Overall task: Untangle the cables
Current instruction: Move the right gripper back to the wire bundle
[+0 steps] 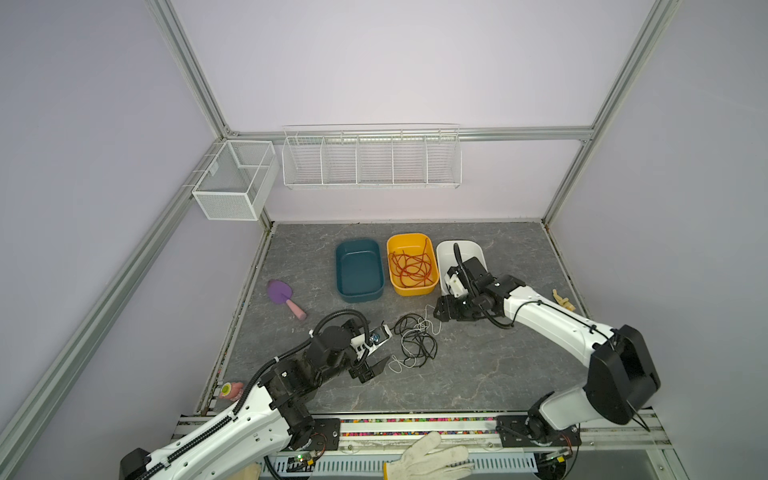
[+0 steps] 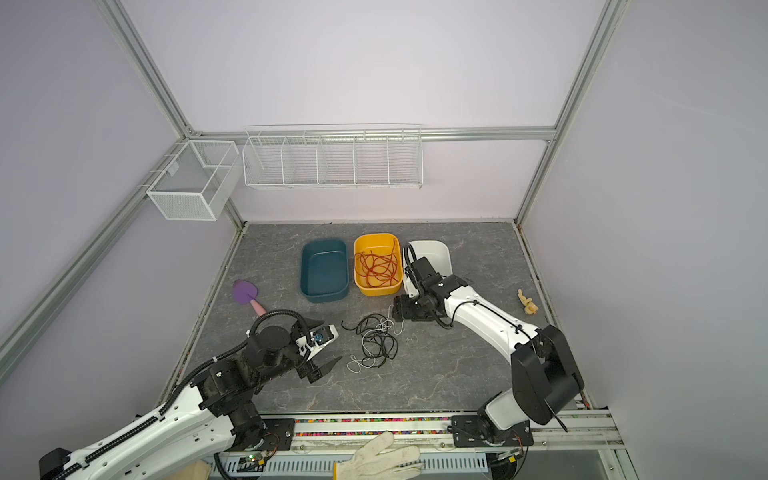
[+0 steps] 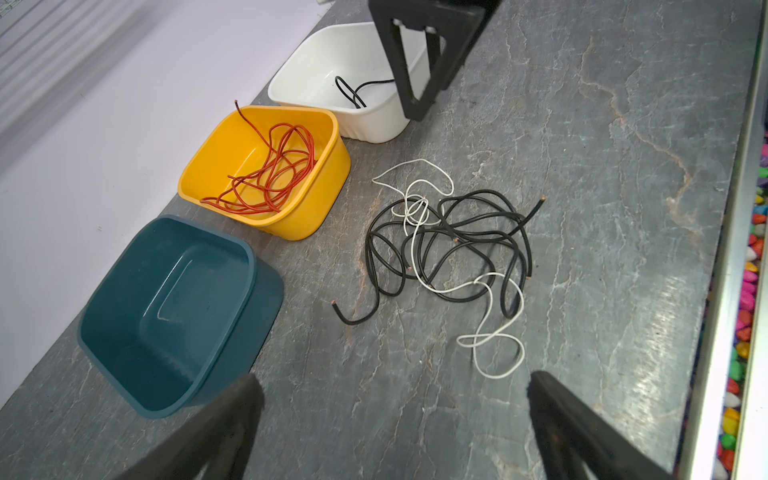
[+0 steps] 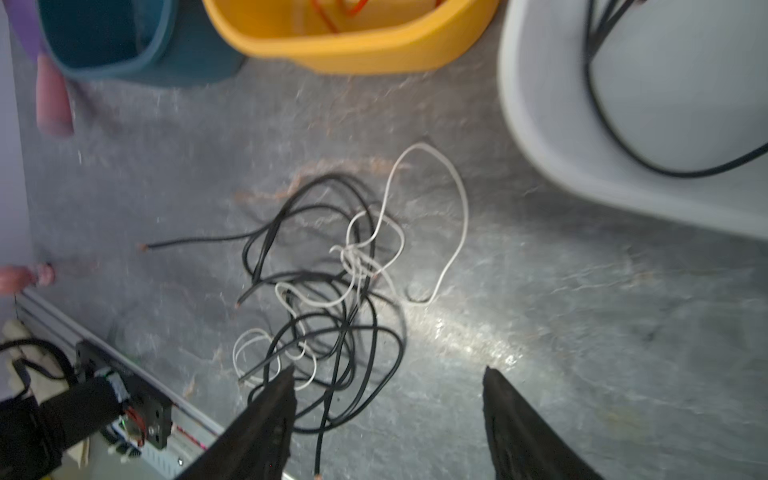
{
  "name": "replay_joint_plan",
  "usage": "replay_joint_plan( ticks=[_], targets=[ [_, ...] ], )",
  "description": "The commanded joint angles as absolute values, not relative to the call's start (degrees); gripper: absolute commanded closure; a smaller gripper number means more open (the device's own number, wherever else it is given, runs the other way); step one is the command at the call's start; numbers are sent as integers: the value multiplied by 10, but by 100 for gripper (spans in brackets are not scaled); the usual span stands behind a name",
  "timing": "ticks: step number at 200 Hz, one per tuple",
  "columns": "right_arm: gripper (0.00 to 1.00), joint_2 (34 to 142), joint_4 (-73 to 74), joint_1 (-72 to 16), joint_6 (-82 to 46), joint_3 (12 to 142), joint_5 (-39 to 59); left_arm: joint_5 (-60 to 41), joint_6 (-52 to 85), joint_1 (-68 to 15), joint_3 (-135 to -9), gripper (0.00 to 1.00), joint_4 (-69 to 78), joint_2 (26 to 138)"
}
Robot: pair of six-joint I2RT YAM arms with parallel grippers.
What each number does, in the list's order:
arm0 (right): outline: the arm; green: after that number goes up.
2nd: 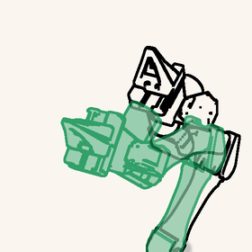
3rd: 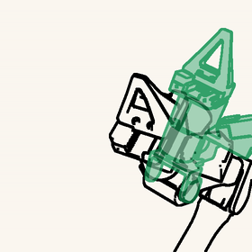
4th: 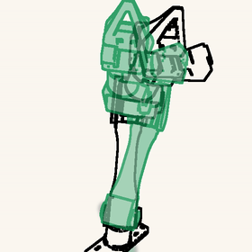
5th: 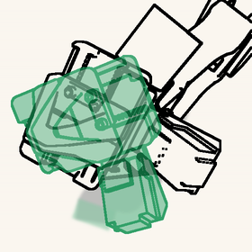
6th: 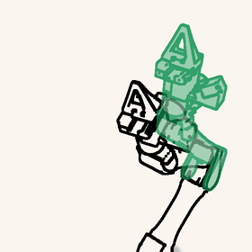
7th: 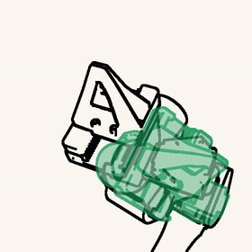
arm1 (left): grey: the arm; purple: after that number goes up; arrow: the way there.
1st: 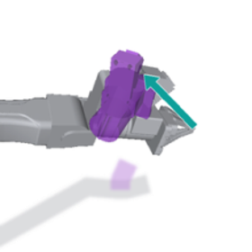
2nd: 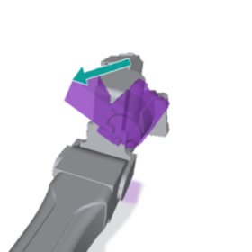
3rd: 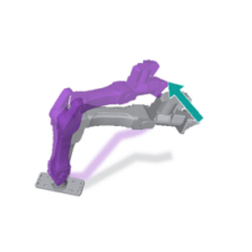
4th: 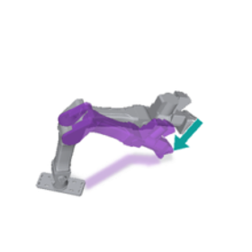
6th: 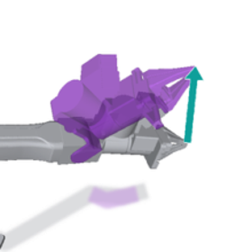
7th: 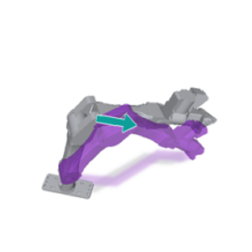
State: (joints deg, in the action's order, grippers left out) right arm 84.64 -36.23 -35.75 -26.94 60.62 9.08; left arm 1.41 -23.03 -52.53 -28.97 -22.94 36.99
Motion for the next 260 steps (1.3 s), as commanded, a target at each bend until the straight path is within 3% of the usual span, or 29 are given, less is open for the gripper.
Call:
replay_joint_plan(
  ticks=[1,73,149,260],
  targets=[
    [29,812,-363,-389,-267,580,106,3,-240,-527,-285,1,-228,370],
    [42,799,-328,-498,-261,537,105,1,-239,-528,-286,1,-230,369],
    [60,848,-329,-523,-248,544,78,-16,-238,-531,-285,1,-236,378],
    [76,873,-325,-536,-241,546,47,-38,-239,-535,-285,1,-238,399]
  ],
)
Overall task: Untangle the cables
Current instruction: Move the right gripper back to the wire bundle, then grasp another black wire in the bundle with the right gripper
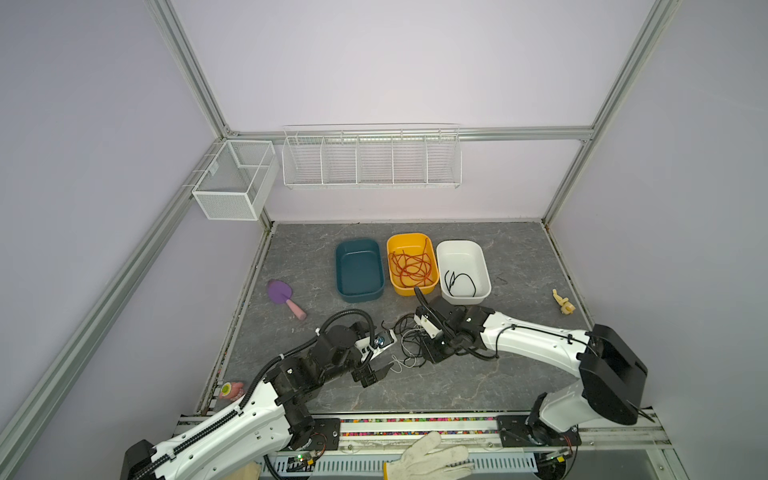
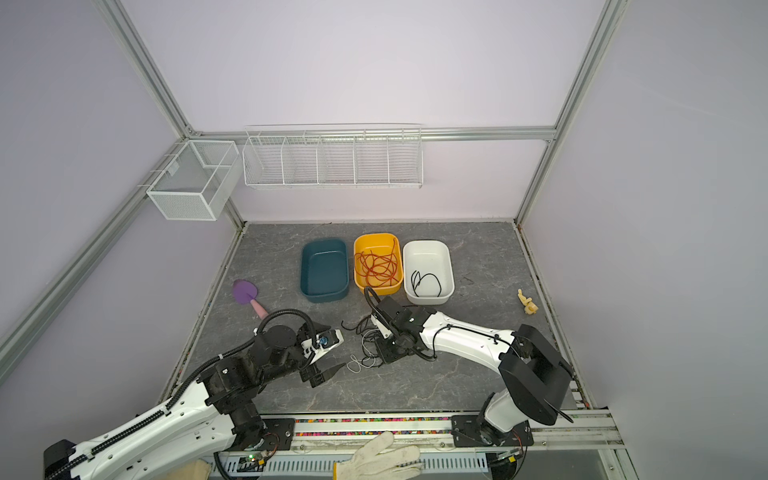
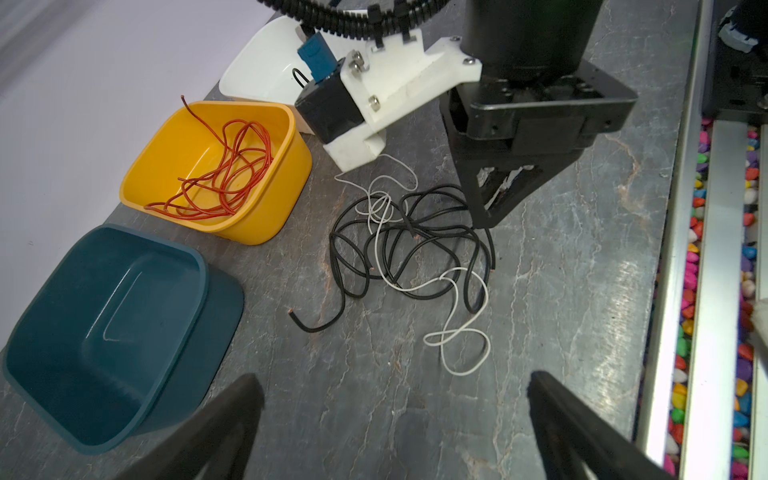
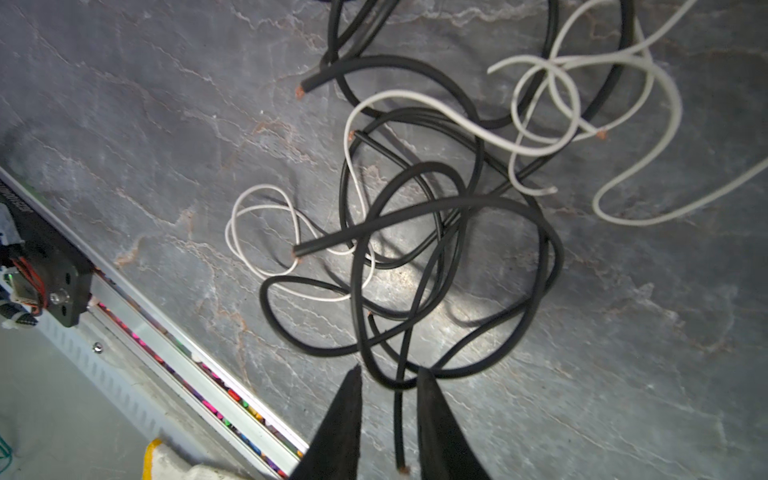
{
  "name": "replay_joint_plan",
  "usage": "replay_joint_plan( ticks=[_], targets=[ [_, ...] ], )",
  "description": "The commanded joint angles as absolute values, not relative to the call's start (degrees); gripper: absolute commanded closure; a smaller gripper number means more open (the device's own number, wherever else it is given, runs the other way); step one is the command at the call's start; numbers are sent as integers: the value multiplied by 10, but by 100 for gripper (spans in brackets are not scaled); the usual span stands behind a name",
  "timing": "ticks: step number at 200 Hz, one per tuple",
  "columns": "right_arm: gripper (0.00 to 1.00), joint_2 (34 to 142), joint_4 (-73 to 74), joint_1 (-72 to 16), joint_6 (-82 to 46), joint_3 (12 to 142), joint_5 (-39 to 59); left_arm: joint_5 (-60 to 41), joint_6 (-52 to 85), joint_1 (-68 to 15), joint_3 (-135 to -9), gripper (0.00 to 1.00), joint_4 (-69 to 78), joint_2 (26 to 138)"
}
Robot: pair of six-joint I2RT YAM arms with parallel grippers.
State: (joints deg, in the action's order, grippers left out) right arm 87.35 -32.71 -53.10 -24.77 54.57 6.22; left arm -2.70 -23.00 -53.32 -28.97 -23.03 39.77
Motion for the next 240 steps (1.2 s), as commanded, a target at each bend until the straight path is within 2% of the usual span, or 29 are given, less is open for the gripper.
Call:
replay_joint_plan(
  ticks=[1,67,111,124,175,240],
  targets=[
    [76,873,-325,-535,-241,546,47,-38,-239,-535,-285,1,-238,399],
    [89,811,-333,-534,-235,536,1,-36,-240,-536,-286,1,-240,402],
    [92,760,-327,-534,-217,525,7,-37,-240,-536,-286,1,-239,404],
    [91,765,-326,-534,-213,526,17,-37,-241,-536,-286,1,-241,403],
    [72,795,-301,-534,-217,522,38,-35,-240,-537,-286,1,-242,401],
    [65,855,-277,-534,-200,528,24,-34,-241,-538,-286,1,-243,403]
  ],
)
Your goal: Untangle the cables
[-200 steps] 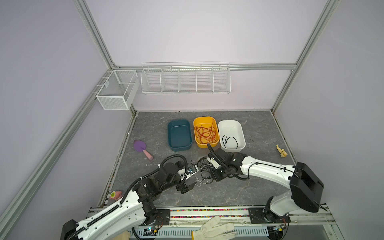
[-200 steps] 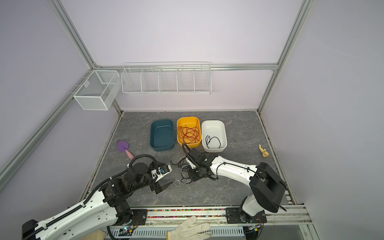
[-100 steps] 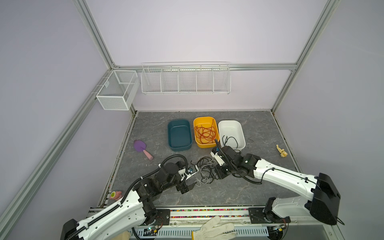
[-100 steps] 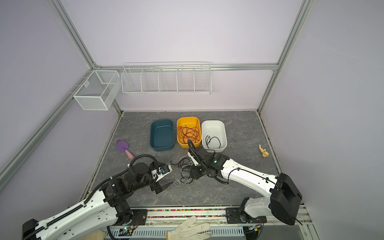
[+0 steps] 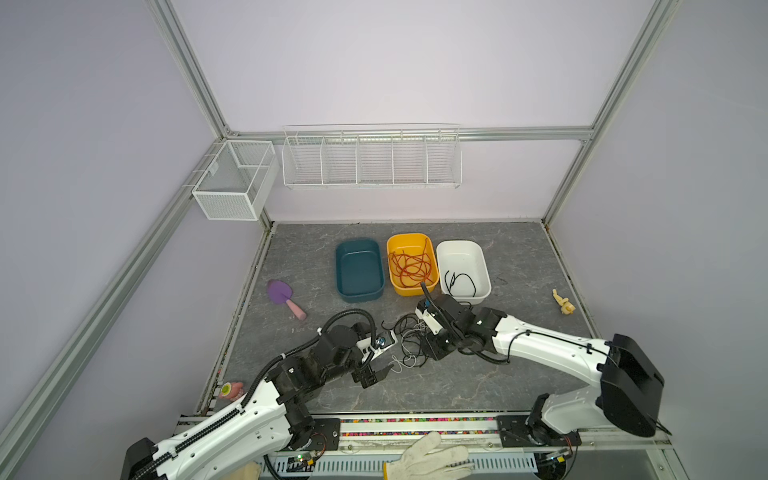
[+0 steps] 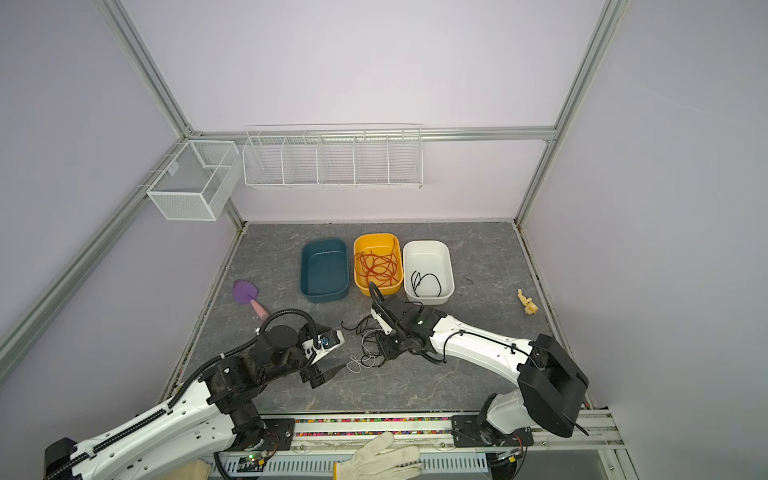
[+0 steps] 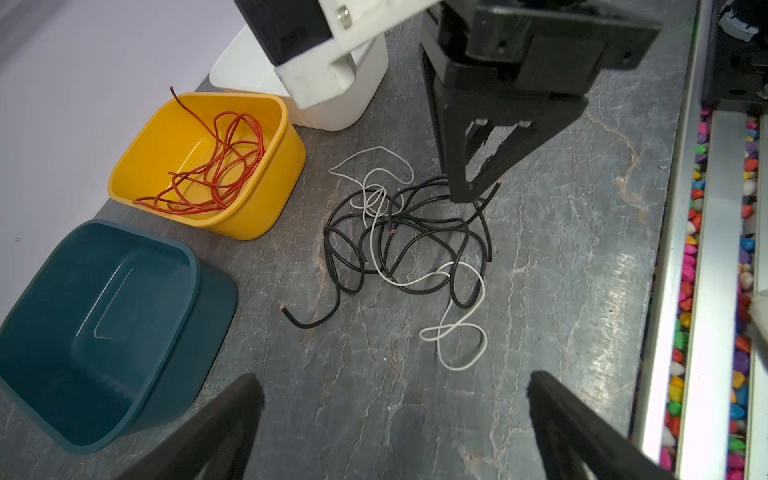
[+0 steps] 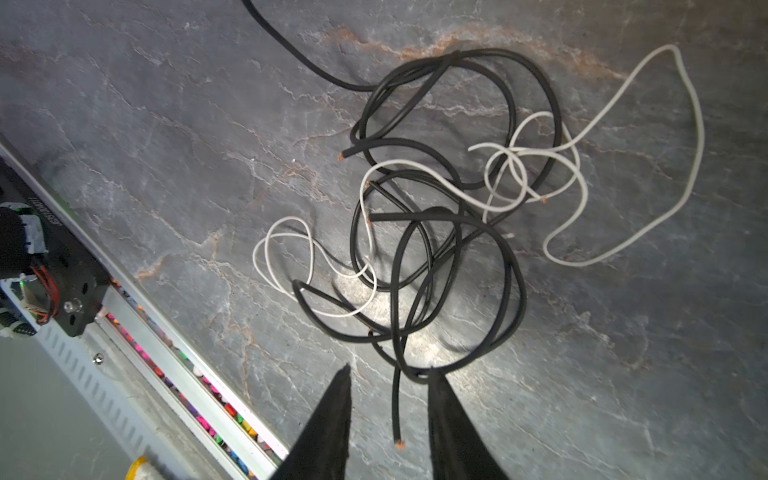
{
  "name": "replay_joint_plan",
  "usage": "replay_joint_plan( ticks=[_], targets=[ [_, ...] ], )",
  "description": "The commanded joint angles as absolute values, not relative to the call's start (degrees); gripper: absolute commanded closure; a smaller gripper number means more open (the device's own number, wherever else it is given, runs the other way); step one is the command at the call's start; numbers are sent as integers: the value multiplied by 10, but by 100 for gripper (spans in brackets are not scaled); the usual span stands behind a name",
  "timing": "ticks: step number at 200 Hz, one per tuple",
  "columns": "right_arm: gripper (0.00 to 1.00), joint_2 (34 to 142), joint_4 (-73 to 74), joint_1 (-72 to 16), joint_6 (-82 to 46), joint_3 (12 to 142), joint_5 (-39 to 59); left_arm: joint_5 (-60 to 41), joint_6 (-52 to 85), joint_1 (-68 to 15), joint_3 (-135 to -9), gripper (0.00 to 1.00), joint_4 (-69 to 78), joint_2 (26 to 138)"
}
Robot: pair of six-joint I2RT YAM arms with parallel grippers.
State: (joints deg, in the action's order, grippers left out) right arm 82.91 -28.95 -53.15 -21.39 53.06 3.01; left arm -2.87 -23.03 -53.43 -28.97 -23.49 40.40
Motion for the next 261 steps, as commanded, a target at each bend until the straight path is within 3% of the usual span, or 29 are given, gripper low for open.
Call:
replay_joint_plan(
  ticks=[1,25,55,104,261],
  targets=[
    [65,856,-278,-534,-200,529,23,-34,-241,-538,-286,1,-243,403],
    [67,876,-273,-534,-201,532,14,-34,-241,-538,-286,1,-243,402],
    [82,872,-268,-533,-202,528,1,-33,-241,-539,-285,1,-243,403],
    [93,819,-284,-534,-203,516,-23,-33,-241,-539,-286,1,-243,403],
    [93,571,-342,-533,-171,565,-29,-36,-242,-540,-286,1,-245,405]
  ],
)
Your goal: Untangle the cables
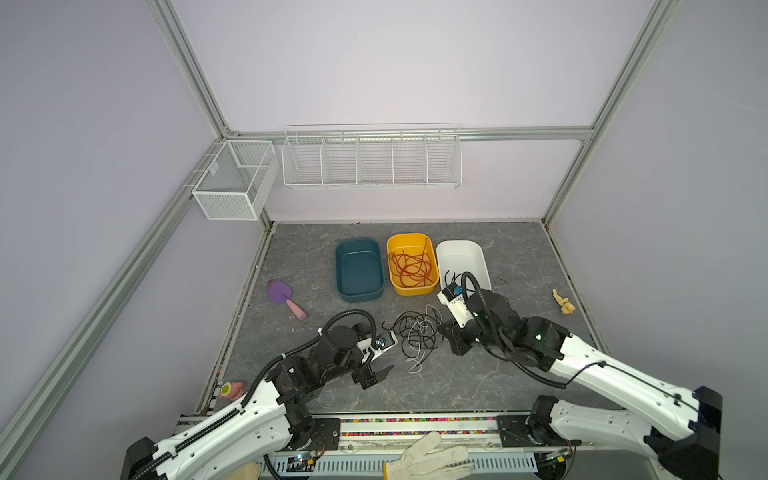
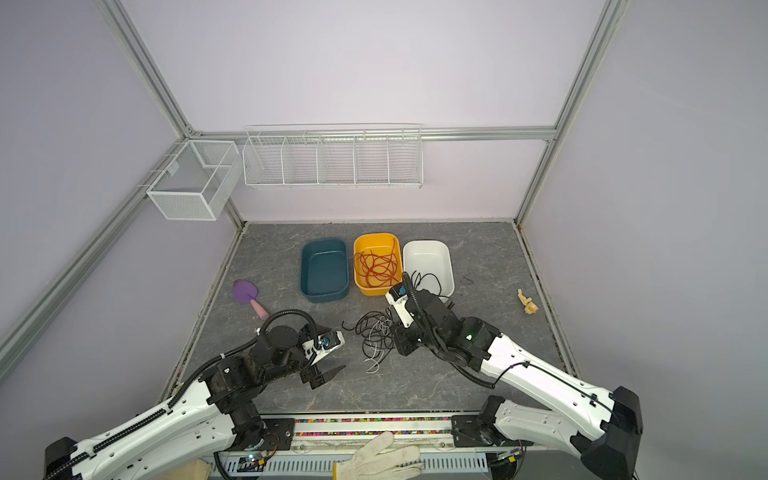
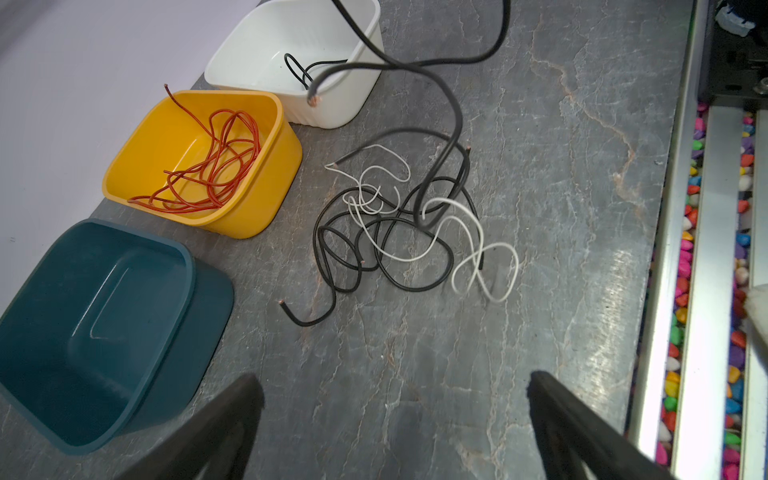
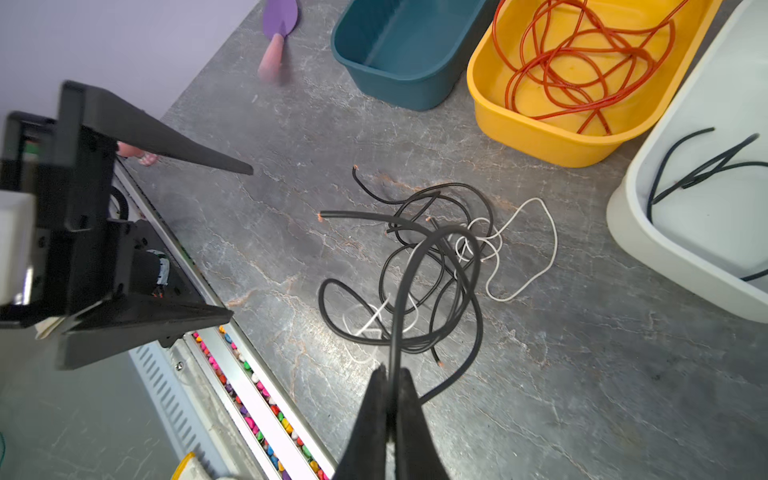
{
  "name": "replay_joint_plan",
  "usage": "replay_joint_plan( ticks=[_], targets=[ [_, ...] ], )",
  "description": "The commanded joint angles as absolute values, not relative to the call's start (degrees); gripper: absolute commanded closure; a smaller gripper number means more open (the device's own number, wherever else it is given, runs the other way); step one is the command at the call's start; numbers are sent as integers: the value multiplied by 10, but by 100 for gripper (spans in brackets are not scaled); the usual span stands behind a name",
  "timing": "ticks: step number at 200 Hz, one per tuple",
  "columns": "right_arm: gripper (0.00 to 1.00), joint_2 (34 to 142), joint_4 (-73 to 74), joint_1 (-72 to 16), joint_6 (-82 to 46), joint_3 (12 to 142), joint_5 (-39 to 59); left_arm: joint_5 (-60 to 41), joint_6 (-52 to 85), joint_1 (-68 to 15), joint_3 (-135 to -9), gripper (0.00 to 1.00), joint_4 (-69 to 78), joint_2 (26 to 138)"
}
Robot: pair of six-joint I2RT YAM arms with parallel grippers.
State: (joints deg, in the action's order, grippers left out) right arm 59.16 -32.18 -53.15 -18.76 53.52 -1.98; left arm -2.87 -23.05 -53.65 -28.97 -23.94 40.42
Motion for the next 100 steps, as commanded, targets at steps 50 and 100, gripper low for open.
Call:
replay_joint_plan(
  ticks=[50,100],
  targets=[
    [93,532,-312,-532,-189,584,-15,-37,-240,-540,-286,1,-246,405],
    [93,521,-269,-529,-234,599,-1,-60,-240,-542,-286,1,-242,399]
  ],
)
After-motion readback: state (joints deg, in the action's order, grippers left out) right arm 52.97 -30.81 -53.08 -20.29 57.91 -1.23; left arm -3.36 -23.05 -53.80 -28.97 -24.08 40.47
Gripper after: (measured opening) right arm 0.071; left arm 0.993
